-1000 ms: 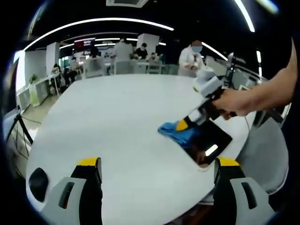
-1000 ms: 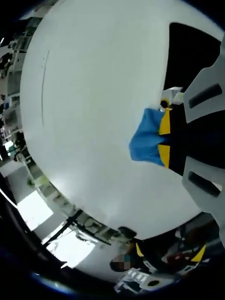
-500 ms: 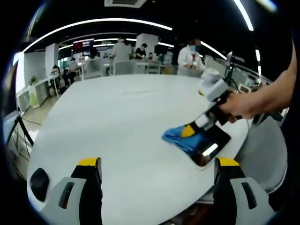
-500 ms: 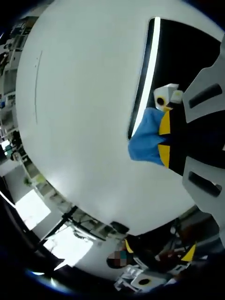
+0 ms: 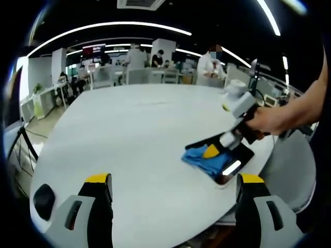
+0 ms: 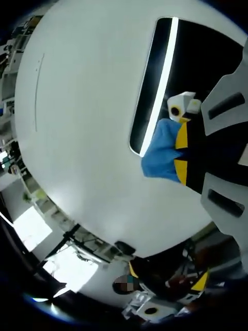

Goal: Wipe the mirror surface with the cleaning cloth until all visible marks leave the cleaned area.

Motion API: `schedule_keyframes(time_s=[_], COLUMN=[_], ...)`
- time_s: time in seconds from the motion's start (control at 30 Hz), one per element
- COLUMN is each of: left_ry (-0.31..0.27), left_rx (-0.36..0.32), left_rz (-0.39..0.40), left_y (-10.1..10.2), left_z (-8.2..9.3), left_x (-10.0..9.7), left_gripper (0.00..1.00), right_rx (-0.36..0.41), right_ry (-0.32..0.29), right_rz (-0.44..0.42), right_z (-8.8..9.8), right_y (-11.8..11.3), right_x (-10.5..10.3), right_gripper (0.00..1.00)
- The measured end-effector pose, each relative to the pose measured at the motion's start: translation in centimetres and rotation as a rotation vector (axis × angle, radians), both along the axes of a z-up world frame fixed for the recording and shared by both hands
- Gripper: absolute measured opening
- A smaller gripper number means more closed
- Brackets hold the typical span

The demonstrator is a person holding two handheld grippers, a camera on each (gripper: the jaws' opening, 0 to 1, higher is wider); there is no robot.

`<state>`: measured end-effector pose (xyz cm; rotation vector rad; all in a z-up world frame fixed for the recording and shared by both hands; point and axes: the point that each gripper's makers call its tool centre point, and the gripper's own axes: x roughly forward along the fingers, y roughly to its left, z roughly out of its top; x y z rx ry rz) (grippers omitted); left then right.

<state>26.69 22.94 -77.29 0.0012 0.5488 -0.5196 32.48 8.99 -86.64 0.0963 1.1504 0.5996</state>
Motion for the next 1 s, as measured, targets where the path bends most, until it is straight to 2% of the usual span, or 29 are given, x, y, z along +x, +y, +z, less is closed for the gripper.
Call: schedule_keyframes(time_s=[0.3,1.0], left_ry=[-0.006,-0.011], left_rx=[-0.004,-0.006], left_rz=[-0.001,-0.003], left_y=[-0.3,-1.0], left_z=[0.2,0.5], left_x=[0.2,0.3], left_gripper=[1.0,1.0], right_rx=[0.009,0.019], right_ry=[-0.011,-0.03], right_rz=[0.014,-0.042], right_z=[0.0,0.0], right_y=[-0.4,-5.9], right_x=[-0.1,0.0], right_gripper=[0.0,0.0])
